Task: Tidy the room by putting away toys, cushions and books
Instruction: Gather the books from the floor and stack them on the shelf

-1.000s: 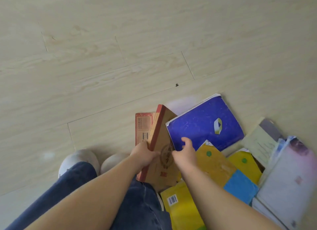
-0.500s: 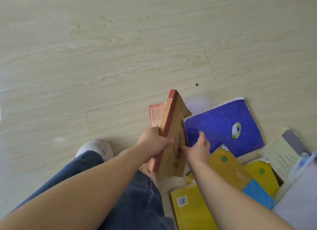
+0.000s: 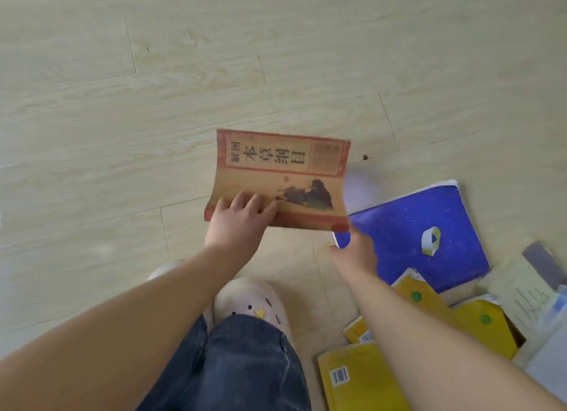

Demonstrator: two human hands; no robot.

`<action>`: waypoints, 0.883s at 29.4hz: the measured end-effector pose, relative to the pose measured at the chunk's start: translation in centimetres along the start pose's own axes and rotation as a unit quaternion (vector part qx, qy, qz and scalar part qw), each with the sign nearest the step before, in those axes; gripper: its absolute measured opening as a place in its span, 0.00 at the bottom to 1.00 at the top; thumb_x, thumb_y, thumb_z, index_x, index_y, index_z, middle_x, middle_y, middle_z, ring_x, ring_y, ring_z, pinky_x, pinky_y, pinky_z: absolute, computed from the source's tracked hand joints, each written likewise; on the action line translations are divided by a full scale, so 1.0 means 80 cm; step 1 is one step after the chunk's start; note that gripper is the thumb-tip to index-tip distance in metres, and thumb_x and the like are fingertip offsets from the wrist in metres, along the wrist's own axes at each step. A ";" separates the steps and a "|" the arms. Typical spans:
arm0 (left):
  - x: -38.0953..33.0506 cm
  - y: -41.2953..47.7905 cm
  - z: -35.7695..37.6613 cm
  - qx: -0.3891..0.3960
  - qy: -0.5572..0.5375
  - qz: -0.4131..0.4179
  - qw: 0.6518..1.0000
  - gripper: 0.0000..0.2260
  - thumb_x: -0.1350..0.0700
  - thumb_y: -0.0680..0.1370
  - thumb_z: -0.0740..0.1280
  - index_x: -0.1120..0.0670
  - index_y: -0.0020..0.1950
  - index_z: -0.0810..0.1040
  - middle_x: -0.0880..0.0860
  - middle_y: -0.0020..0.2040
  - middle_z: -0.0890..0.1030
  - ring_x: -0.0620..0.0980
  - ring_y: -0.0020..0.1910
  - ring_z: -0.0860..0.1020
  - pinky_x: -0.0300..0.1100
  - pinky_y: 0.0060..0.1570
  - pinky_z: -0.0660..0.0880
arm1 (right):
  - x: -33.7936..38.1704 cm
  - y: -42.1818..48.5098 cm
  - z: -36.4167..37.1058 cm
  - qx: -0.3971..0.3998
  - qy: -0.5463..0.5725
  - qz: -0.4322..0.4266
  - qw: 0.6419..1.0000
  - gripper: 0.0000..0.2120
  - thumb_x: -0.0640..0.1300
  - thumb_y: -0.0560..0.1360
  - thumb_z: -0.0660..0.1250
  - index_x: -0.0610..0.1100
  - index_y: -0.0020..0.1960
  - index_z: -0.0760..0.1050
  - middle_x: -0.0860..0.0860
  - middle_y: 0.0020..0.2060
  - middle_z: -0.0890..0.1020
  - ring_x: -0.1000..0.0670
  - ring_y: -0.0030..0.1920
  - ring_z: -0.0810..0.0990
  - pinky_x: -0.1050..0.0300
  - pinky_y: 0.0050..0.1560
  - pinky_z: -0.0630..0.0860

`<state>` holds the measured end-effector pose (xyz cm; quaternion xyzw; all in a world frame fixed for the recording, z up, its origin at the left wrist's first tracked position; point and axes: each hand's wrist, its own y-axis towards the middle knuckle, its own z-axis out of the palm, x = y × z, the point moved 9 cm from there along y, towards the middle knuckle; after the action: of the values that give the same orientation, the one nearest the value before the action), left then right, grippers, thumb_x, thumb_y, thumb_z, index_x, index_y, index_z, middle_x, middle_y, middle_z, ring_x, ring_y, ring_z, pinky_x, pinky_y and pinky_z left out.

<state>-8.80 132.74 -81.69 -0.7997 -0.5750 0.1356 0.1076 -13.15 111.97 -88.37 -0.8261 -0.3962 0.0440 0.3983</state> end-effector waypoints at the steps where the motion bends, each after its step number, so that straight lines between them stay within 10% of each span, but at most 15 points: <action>1: 0.007 -0.009 0.047 0.104 -0.007 -0.022 0.994 0.29 0.63 0.76 0.61 0.46 0.74 0.58 0.52 0.70 0.66 0.55 0.70 0.64 0.52 0.58 0.70 | -0.003 0.001 0.007 0.008 -0.005 0.006 1.000 0.30 0.51 0.75 0.63 0.51 0.75 0.58 0.46 0.73 0.61 0.40 0.70 0.65 0.46 0.64 0.69; 3: 0.007 -0.031 0.097 0.209 -0.019 -0.039 0.977 0.31 0.62 0.77 0.58 0.43 0.75 0.49 0.51 0.74 0.57 0.55 0.73 0.56 0.53 0.65 0.65 | -0.011 0.003 0.010 0.009 -0.019 0.018 1.000 0.30 0.50 0.76 0.63 0.51 0.75 0.56 0.47 0.74 0.60 0.41 0.71 0.63 0.46 0.65 0.68; 9: 0.023 -0.014 0.086 0.139 -0.124 -0.107 0.977 0.23 0.56 0.78 0.59 0.47 0.72 0.58 0.52 0.70 0.65 0.56 0.70 0.63 0.49 0.64 0.66 | 0.001 0.023 -0.001 -0.012 -0.124 0.020 0.992 0.32 0.50 0.77 0.63 0.57 0.76 0.51 0.49 0.77 0.46 0.37 0.74 0.54 0.42 0.65 0.67; 15: 0.042 0.010 0.053 0.031 -0.140 -0.131 0.981 0.32 0.55 0.77 0.62 0.43 0.76 0.49 0.49 0.78 0.44 0.55 0.77 0.41 0.53 0.74 0.47 | 0.023 0.036 0.012 0.031 -0.188 0.021 0.981 0.34 0.47 0.76 0.66 0.59 0.75 0.50 0.47 0.76 0.38 0.29 0.73 0.49 0.45 0.55 0.73; 19: 0.062 0.053 0.058 0.073 -0.097 -0.150 0.981 0.33 0.52 0.78 0.61 0.46 0.77 0.46 0.50 0.78 0.44 0.56 0.77 0.39 0.59 0.73 0.42 | 0.025 0.043 0.014 0.026 -0.216 0.019 0.976 0.34 0.47 0.75 0.68 0.56 0.74 0.52 0.43 0.76 0.39 0.27 0.72 0.50 0.46 0.52 0.76; 23: 0.066 0.077 0.053 0.079 -0.128 -0.164 0.975 0.20 0.50 0.79 0.60 0.50 0.71 0.63 0.53 0.71 0.65 0.55 0.74 0.55 0.59 0.71 0.50 | 0.032 0.053 0.002 0.000 -0.229 0.008 0.973 0.28 0.47 0.74 0.68 0.50 0.68 0.58 0.41 0.75 0.46 0.27 0.70 0.56 0.48 0.44 0.76; 26: 0.067 0.062 0.072 0.136 -0.074 -0.158 0.975 0.27 0.53 0.80 0.57 0.46 0.76 0.50 0.52 0.77 0.52 0.57 0.77 0.45 0.63 0.71 0.46 | 0.027 0.051 -0.001 -0.050 -0.239 -0.013 0.970 0.20 0.44 0.76 0.66 0.46 0.64 0.61 0.40 0.73 0.55 0.31 0.67 0.64 0.51 0.37 0.71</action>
<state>-4.69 136.38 -89.25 -0.6645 -0.6764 0.2527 0.1926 -9.07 111.90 -90.63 -0.8054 -0.4924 0.2147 0.2506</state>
